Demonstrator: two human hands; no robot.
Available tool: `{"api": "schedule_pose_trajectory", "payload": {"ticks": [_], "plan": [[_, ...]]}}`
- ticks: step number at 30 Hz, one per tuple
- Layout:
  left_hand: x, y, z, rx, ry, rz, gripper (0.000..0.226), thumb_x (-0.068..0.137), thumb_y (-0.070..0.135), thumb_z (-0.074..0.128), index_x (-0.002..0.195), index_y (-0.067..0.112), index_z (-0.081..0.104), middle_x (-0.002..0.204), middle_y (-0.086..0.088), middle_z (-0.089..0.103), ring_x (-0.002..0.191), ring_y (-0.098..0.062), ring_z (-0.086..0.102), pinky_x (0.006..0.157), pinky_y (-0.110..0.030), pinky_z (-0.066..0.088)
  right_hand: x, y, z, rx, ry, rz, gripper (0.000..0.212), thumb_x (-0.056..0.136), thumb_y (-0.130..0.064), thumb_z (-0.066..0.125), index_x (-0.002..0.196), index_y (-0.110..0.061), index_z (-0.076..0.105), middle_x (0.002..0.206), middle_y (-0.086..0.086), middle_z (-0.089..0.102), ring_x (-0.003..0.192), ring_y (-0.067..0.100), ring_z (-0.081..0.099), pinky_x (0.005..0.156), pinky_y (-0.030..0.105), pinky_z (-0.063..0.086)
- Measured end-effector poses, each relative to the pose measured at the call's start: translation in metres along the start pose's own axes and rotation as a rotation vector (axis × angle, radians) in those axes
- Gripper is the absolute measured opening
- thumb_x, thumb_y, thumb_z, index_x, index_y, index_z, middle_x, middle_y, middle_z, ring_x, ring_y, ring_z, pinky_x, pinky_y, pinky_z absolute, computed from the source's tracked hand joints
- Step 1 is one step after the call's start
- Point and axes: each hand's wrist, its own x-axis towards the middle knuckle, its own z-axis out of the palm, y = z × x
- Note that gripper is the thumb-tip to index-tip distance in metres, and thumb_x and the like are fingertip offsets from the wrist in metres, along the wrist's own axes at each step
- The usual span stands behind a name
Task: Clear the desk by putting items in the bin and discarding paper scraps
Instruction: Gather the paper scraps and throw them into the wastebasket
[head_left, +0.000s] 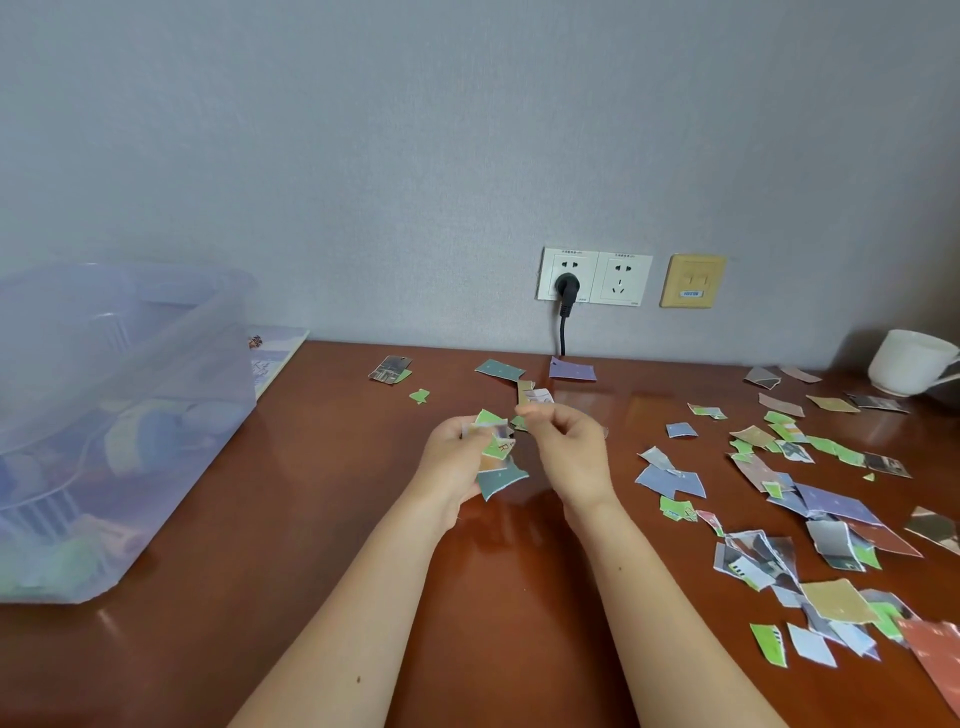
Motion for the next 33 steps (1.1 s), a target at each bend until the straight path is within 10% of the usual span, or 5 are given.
{"api": "schedule_pose_trajectory", "payload": {"ticks": [4,17,26,33], "plan": [[0.006,0.008,-0.003,0.044,0.099,0.076,0.013,0.099,0.013,0.047,0.104,0.020,0.056,0.098,-0.006,0.065,0.088,-0.021,0.067,0.078,-0.035,0.055,0.014,0.005,-0.008,-0.166,0.124,-0.040,0.018,0.092,-0.014,0.055,0.094,-0.019,0.072,0.094,-0.006,0.070,0.085,0.012,0.064,0.072,0.025,0.046],[0.041,0.011,0.006,0.242,0.082,0.280,0.034,0.096,0.002,0.040,0.078,0.024,0.058,0.084,0.001,0.061,0.068,-0.012,0.059,0.054,-0.017,0.048,0.064,0.008,0.015,-1.048,-0.202,0.013,0.032,0.093,-0.022,0.051,0.123,-0.015,0.060,0.127,0.013,0.044,0.105,0.032,0.060,0.087,0.033,0.047],[0.045,0.003,0.006,0.236,0.099,0.367,0.032,0.093,0.002,0.042,0.082,0.028,0.057,0.091,0.003,0.063,0.085,-0.019,0.064,0.077,-0.039,0.056,0.070,0.011,0.015,-0.994,-0.195,0.093,0.026,0.084,-0.015,0.056,0.103,-0.021,0.073,0.115,0.005,0.063,0.097,0.026,0.063,0.073,0.028,0.051],[0.050,0.004,0.004,0.216,0.103,0.368,0.029,0.096,0.002,0.041,0.084,0.025,0.055,0.092,-0.001,0.061,0.070,-0.006,0.059,0.048,-0.007,0.043,0.064,0.018,0.009,-0.829,-0.088,0.037,0.018,0.084,-0.016,0.063,0.073,-0.030,0.062,0.086,-0.010,0.064,0.078,0.013,0.061,0.068,0.028,0.050]]}}
